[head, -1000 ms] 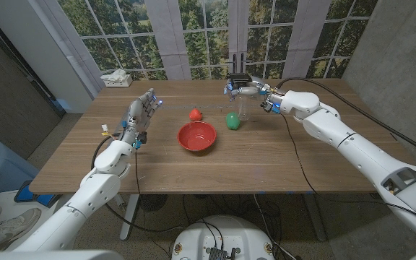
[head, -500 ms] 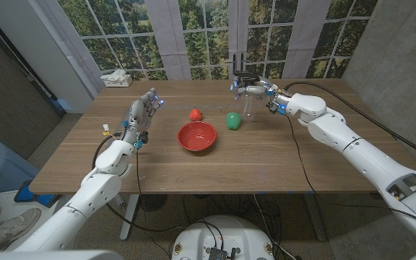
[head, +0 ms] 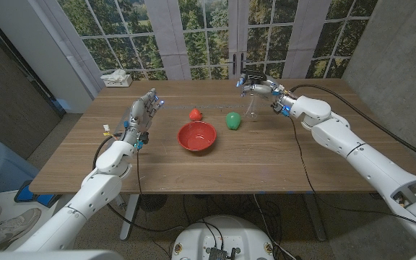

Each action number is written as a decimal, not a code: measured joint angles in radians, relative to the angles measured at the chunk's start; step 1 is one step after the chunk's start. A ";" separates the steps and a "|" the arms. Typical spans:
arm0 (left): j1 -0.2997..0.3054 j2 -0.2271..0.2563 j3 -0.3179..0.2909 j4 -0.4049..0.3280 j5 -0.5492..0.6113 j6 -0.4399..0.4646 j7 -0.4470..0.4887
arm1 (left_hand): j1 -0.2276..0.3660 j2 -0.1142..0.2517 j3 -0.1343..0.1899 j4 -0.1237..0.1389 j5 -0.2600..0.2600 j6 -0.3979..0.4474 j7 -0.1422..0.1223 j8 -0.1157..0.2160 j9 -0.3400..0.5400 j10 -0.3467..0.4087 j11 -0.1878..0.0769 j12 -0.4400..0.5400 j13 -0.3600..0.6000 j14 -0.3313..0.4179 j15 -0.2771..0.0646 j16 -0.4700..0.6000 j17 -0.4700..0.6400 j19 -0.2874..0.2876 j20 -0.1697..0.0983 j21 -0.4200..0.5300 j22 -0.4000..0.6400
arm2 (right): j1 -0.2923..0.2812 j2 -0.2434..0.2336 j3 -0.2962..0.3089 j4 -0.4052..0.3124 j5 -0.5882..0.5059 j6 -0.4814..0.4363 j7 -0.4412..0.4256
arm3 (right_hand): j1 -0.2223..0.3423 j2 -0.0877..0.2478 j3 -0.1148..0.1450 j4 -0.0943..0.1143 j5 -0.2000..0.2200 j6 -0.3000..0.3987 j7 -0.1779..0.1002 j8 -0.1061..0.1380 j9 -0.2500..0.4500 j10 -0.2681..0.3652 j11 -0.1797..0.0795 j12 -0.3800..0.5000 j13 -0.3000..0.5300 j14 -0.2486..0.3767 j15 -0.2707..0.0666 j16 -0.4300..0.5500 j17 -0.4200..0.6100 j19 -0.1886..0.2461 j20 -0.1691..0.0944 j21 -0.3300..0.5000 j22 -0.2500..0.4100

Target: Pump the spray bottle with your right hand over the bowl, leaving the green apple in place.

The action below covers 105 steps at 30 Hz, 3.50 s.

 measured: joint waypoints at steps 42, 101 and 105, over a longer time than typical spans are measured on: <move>-0.020 -0.001 0.006 0.019 -0.004 -0.001 -0.016 | 0.006 0.002 -0.004 0.004 0.000 0.000 0.000 0.000 0.000 0.000 0.000 0.000 0.000 0.000 0.000 0.000 0.000 0.009 -0.002 -0.011 0.000 | -0.200 -0.004 0.092 -0.057 -0.159 0.060 -0.416 | 0.001 0.007 -0.011 0.005 -0.012 0.054 0.049 -0.073 -0.123 0.000 0.000 0.005 0.002 -0.021 0.004 -0.006 -0.003 -0.016 -0.006 -0.008 0.000; -0.013 0.004 0.006 0.006 -0.003 0.005 -0.014 | 0.020 0.009 -0.012 0.004 0.000 0.000 0.000 0.000 0.000 0.000 0.000 0.000 0.000 0.000 0.000 0.000 0.000 0.012 0.002 -0.027 0.000 | -0.274 0.078 0.081 -0.014 -0.391 -0.059 -0.831 | -0.109 -0.050 -0.078 0.031 -0.062 -0.001 0.071 -0.201 -0.289 -0.108 0.033 -0.088 -0.118 -0.076 0.013 -0.279 -0.115 -0.032 -0.004 0.026 -0.005; -0.013 0.004 0.006 0.007 -0.004 0.005 -0.015 | 0.020 0.009 -0.012 0.004 0.000 0.000 0.000 0.000 0.000 0.000 0.000 0.000 0.000 0.000 0.000 0.000 0.000 0.016 0.005 -0.027 0.000 | -0.281 0.074 0.080 -0.019 -0.395 -0.065 -0.837 | -0.134 -0.041 -0.092 0.037 -0.070 -0.012 0.081 -0.211 -0.305 -0.117 0.042 -0.100 -0.134 -0.081 0.007 -0.313 -0.137 -0.032 -0.004 0.018 -0.005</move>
